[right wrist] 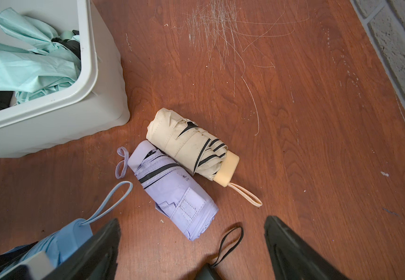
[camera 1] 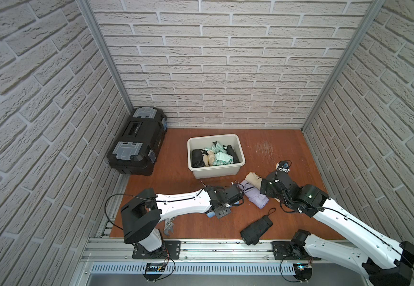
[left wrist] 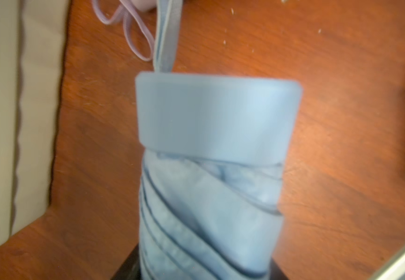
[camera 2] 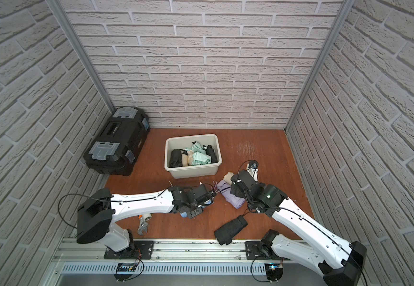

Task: Put the umbrella into the storage box
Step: Pick up the umbrella from the center of the board, then place the umbrella in the storage box.

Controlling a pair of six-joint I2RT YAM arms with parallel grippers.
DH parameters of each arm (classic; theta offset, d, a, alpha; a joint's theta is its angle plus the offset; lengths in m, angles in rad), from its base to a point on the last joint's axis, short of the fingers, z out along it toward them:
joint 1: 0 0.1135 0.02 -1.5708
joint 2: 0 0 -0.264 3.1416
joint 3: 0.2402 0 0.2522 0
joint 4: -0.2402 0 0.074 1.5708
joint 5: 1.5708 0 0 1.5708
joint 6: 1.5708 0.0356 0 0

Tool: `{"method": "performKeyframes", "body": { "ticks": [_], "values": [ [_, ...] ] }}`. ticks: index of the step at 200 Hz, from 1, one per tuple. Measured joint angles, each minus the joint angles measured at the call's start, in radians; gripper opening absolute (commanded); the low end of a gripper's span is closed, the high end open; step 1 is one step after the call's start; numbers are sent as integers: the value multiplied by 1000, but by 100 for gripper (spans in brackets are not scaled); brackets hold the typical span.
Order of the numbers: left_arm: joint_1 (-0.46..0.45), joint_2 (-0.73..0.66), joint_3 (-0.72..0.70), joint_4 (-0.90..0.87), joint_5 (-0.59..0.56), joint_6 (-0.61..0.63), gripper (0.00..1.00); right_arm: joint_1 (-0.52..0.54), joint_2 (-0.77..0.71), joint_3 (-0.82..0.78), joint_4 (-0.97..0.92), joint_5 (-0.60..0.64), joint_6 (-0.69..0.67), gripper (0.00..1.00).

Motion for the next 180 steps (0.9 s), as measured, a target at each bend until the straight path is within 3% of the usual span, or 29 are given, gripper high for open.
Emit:
{"method": "performKeyframes", "body": {
  "ticks": [43,80,128,180],
  "values": [
    [18,-134,-3,5,-38,-54,47,0,2,0,0,-3,0,95],
    [101,-230,13,23,-44,-96,47,0,28,4,0,-21,0,95],
    [256,-245,126,68,17,-162,46,0,31,4,1,-40,5,95],
    [409,-211,269,104,109,-316,46,0,31,4,1,-48,5,95]
  ]
}}
